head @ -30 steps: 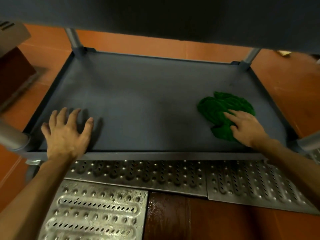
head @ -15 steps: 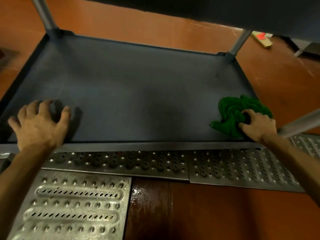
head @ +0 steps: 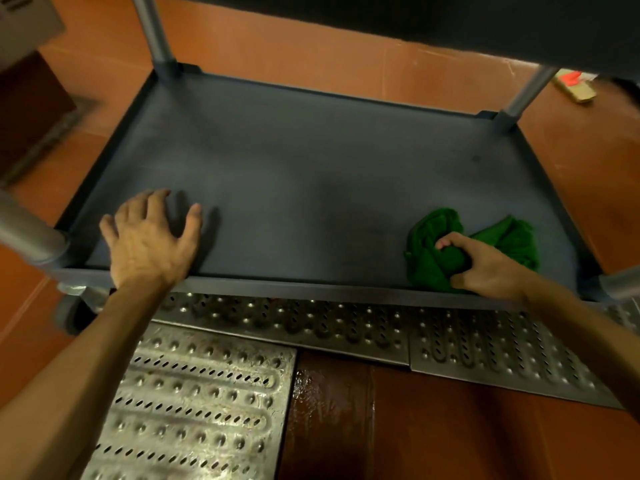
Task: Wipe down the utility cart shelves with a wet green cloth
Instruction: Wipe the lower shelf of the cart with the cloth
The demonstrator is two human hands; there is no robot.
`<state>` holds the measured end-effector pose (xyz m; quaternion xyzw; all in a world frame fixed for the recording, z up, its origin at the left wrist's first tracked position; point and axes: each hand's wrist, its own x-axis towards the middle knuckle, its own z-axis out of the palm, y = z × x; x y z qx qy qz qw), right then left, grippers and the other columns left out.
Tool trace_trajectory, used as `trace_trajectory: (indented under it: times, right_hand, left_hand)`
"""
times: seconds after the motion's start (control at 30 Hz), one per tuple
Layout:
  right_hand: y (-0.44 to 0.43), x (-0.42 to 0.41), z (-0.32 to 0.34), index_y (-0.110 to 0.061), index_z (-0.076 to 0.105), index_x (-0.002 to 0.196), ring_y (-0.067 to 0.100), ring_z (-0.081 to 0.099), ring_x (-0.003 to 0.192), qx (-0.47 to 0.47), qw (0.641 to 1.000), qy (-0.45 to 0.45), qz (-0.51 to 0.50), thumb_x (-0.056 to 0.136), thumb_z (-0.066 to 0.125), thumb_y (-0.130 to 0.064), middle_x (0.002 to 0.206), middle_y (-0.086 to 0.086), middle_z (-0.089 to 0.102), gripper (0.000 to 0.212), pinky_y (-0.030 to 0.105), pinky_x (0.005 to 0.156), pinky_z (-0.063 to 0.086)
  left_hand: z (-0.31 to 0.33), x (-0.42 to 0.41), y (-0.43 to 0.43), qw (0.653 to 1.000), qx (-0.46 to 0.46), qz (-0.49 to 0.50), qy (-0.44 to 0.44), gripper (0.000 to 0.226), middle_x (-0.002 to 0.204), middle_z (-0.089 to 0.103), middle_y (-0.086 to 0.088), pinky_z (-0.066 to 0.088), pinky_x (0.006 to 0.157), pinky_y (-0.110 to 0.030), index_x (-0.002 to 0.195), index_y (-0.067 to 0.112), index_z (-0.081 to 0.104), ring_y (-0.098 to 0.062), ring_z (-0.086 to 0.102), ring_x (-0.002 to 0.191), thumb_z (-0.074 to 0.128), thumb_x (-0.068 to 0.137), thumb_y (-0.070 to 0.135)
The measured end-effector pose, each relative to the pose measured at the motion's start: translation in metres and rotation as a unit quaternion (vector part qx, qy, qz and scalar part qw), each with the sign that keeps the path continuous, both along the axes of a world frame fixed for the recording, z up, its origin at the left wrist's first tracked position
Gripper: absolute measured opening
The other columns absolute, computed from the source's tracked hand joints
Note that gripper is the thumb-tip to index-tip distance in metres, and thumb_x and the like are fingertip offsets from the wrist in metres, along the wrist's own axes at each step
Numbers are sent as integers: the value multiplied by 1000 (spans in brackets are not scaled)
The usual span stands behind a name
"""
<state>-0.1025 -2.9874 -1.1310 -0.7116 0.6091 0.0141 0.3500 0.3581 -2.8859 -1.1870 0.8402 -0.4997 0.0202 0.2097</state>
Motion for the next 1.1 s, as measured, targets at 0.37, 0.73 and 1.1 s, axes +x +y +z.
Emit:
trace_trajectory:
  times: [0.37,0.73,1.1]
  right_hand:
    - [8,83,-6,-34,50,116,12,57,56,0,994,-67,85,75,74,0,85,10,62,58,35,53,52]
    - [13,156,-20,-39,46,119,17,57,93,-39,982,-56,177,72,71,-13,102,-10,56,59,44,91,43]
    - [39,123,-24,-43,16,153,28,12,150,-235,955,-46,173,80,59,-44,164,0,7,85,49,119,9]
  left_hand:
    - [0,-1,0,1000,11,18,5,74,147,47,-15,20,117,-59,143,13,43,-34,38,139,27,95,67]
    - [1,1,1,1000,9,15,13,73,150,44,-16,17,120,-57,146,14,39,-33,36,142,26,97,66]
    - [1,9,6,996,-57,32,61,66,142,50,-22,27,115,-57,139,13,47,-39,42,134,33,94,60]
